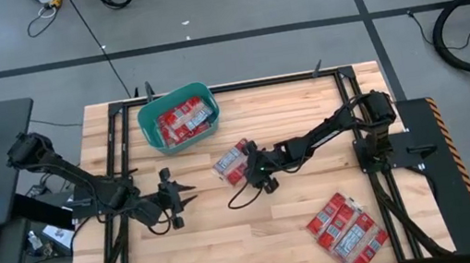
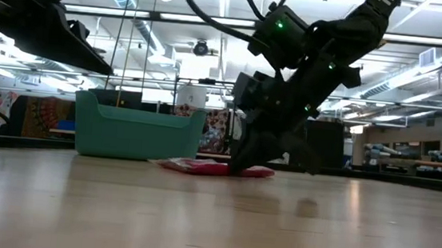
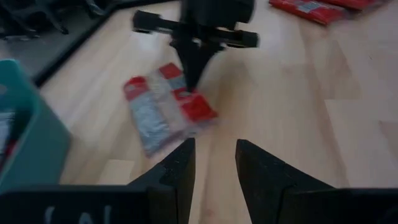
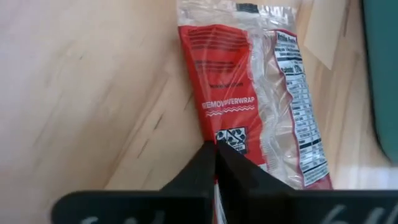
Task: Sort popcorn bags into baskets
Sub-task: Put the popcorn bag into the green bin
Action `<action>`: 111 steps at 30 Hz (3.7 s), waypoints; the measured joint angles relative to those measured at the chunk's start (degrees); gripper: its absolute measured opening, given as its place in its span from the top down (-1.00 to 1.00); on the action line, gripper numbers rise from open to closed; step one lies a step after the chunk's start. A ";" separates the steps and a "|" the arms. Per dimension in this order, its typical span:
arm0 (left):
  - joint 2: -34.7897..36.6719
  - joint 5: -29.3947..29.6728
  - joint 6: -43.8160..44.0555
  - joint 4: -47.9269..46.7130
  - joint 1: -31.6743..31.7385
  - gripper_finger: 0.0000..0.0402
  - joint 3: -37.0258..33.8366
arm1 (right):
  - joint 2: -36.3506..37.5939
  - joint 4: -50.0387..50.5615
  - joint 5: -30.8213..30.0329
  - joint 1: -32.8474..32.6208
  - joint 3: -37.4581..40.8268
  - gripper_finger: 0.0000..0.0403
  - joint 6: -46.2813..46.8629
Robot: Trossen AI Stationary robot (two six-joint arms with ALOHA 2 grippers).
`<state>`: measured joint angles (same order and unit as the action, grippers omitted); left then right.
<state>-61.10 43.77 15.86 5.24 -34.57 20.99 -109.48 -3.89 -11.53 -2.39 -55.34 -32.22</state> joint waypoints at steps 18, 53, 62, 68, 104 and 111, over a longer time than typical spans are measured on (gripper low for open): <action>3.75 -12.20 8.63 -1.47 -7.87 0.40 0.00 | -0.05 11.89 -8.82 -1.19 -24.91 0.98 -1.89; 0.96 2.81 20.30 -8.74 -7.54 0.40 0.00 | -7.75 17.19 10.80 7.26 -37.43 0.61 -6.71; -9.40 3.14 22.52 -8.45 -0.74 0.40 0.00 | -7.72 30.70 3.41 4.58 -37.36 0.38 -2.58; -13.51 3.56 22.51 -7.27 5.22 0.40 0.00 | -7.39 35.22 -2.72 4.40 -33.78 0.28 -1.75; -30.67 -10.26 13.46 16.56 22.84 0.40 0.11 | -6.57 6.62 -4.42 -2.68 -17.32 0.27 1.78; -30.80 -14.31 13.27 21.13 21.17 0.40 0.01 | -6.57 4.97 2.19 -2.87 -17.32 0.16 8.27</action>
<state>-91.90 29.46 29.13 26.37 -13.41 21.01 -116.05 1.08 -9.34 -5.26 -72.66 -23.95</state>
